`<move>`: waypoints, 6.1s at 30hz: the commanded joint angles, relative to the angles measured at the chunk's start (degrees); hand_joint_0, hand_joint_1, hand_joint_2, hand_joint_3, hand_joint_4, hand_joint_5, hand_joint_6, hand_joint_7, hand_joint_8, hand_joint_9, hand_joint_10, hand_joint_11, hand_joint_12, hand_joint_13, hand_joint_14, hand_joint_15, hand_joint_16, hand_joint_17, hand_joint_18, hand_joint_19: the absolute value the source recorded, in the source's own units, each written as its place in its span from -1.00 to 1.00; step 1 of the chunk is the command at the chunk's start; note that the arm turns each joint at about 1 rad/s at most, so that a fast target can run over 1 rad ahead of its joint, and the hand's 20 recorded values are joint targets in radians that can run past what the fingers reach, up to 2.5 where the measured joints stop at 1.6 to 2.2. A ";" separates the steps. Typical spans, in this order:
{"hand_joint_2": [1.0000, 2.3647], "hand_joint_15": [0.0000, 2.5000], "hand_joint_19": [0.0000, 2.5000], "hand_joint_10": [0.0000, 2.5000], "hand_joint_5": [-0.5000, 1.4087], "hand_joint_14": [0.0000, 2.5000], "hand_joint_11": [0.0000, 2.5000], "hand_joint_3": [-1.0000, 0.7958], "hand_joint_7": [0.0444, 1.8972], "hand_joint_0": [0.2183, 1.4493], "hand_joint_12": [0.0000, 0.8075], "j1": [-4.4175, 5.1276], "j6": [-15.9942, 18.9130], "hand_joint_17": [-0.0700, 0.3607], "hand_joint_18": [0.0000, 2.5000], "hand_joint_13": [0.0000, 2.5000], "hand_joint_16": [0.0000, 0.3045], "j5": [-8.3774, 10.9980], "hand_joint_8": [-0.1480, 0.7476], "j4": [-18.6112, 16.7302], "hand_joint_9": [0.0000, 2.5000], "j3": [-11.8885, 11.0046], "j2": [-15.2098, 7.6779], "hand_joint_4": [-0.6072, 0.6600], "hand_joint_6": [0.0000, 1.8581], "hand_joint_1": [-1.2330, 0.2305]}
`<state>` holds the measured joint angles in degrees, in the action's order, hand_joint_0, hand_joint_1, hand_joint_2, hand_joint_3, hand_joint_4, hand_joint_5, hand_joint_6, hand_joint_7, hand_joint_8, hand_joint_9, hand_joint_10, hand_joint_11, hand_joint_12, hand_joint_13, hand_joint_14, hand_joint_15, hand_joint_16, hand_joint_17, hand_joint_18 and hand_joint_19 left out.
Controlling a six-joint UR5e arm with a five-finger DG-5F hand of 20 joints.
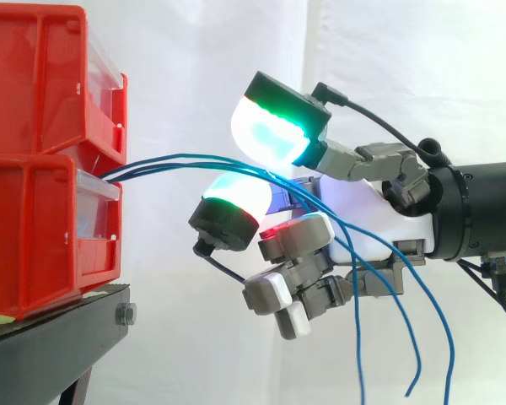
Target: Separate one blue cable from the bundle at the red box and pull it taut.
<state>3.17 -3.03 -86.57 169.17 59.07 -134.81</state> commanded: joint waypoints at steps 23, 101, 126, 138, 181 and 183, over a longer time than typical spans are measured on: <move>-1.00 -0.25 -0.34 -0.98 -0.62 -0.97 0.04 -0.44 0.50 -0.06 -0.09 0.17 -0.05 -0.18 -0.33 -0.21 -0.69 0.00 -0.06 4.86 0.00 0.08 1.22 -0.25 -0.03 -0.56; -1.00 -0.41 -0.39 -0.98 -0.68 -0.98 -0.06 -0.44 0.11 -0.56 0.04 -0.09 0.39 -0.07 -0.43 -0.44 -0.62 0.09 -0.04 4.77 -0.20 0.16 1.22 0.03 -0.07 -0.44; -1.00 -0.41 -0.40 -0.98 -0.68 -0.98 -0.04 -0.44 0.19 -0.10 -0.03 -0.09 0.39 -0.14 -0.40 -0.40 -0.66 0.17 -0.08 4.77 -0.19 0.16 1.31 -0.09 -0.04 -0.50; -1.00 -0.39 -0.36 -0.98 -0.64 -0.98 -0.01 -0.44 0.15 -0.50 0.02 -0.09 0.48 -0.12 -0.38 -0.36 -0.65 0.00 -0.02 4.86 -0.11 0.16 1.31 0.05 -0.03 -0.34; -0.98 -0.35 -0.30 -0.98 -0.67 -0.98 0.01 -0.26 0.17 -0.34 -0.02 -0.18 1.27 -0.16 -0.37 -0.33 -0.67 -0.71 -0.03 4.86 -0.07 -0.01 1.31 0.03 -0.06 -0.21; -0.98 -0.34 -0.30 -0.98 -0.67 -0.98 0.03 -0.18 0.17 -0.36 -0.01 -0.27 1.27 -0.15 -0.37 -0.33 -0.67 -0.71 -0.03 4.86 -0.07 -0.01 1.31 0.03 -0.05 -0.28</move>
<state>2.94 -1.73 -87.22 174.02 59.06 -133.51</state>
